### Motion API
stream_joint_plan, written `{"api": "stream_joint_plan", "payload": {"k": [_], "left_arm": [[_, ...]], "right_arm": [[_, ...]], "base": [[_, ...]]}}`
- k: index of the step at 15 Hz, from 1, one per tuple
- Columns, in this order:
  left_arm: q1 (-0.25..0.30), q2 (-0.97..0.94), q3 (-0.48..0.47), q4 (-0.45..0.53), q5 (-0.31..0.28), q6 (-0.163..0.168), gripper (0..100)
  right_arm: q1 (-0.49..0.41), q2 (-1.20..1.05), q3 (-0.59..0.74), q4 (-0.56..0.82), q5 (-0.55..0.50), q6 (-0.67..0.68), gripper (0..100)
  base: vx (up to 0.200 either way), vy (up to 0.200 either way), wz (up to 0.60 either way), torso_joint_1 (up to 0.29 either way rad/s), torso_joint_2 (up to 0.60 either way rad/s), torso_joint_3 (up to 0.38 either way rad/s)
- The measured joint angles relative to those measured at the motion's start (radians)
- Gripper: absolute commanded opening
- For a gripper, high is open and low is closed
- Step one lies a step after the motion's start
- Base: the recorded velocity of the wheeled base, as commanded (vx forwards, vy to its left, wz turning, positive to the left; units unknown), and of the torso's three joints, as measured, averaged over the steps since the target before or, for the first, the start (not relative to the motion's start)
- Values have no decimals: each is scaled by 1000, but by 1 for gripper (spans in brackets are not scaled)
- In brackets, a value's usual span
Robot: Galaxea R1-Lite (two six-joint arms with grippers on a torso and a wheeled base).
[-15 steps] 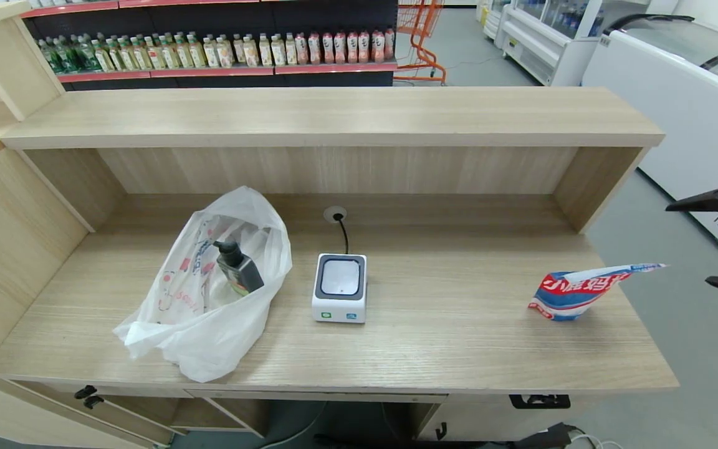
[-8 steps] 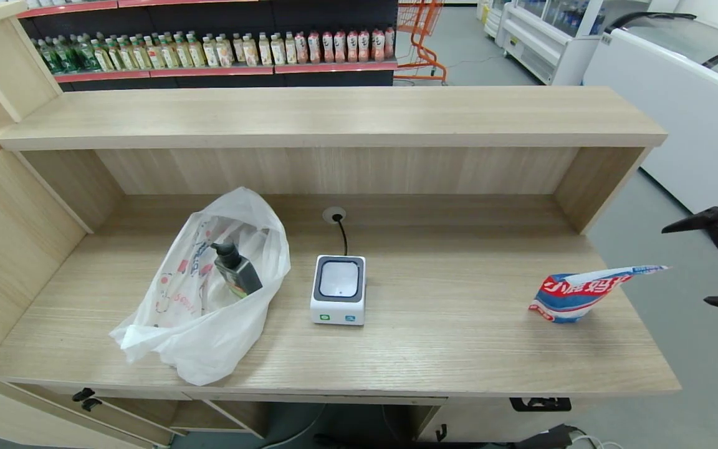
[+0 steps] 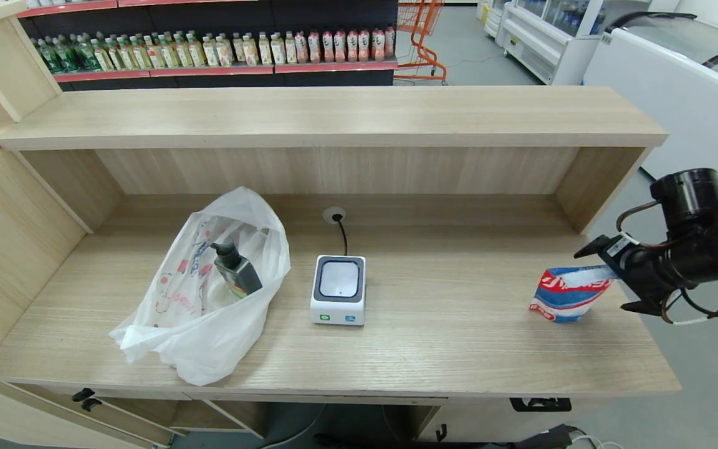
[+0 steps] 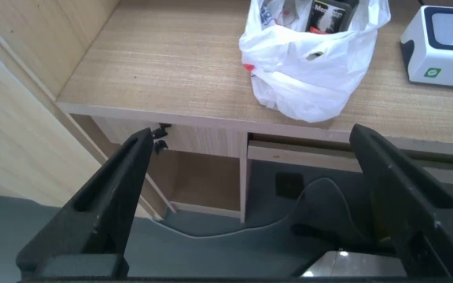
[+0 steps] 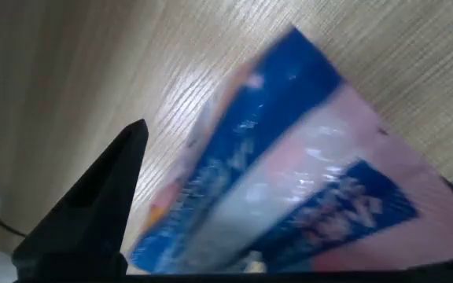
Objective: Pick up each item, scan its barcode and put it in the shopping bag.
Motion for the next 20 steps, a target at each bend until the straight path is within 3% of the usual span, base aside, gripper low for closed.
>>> {"api": "stream_joint_plan", "payload": {"k": [1, 4, 10, 13, 16, 18, 20], "left_arm": [[0, 0, 0, 0, 0, 0, 100], [0, 0, 0, 0, 0, 0, 100], [0, 0, 0, 0, 0, 0, 100], [0, 0, 0, 0, 0, 0, 100], [0, 0, 0, 0, 0, 0, 100], [0, 0, 0, 0, 0, 0, 100], [0, 0, 0, 0, 0, 0, 100]], "right_arm": [[13, 30, -11, -2, -3, -1, 0], [30, 103, -67, -49, -18, -20, 0], [53, 138, -88, -66, -57, -273, 0], [56, 97, -74, -108, 20, -363, 0], [49, -38, -40, -122, 477, -512, 0], [17, -141, 15, -123, 878, -736, 0], [-11, -227, 90, -123, 1185, -996, 0]], "base": [[0, 0, 0, 0, 0, 0], [0, 0, 0, 0, 0, 0], [0, 0, 0, 0, 0, 0], [0, 0, 0, 0, 0, 0], [0, 0, 0, 0, 0, 0], [0, 0, 0, 0, 0, 0], [0, 0, 0, 0, 0, 0]]}}
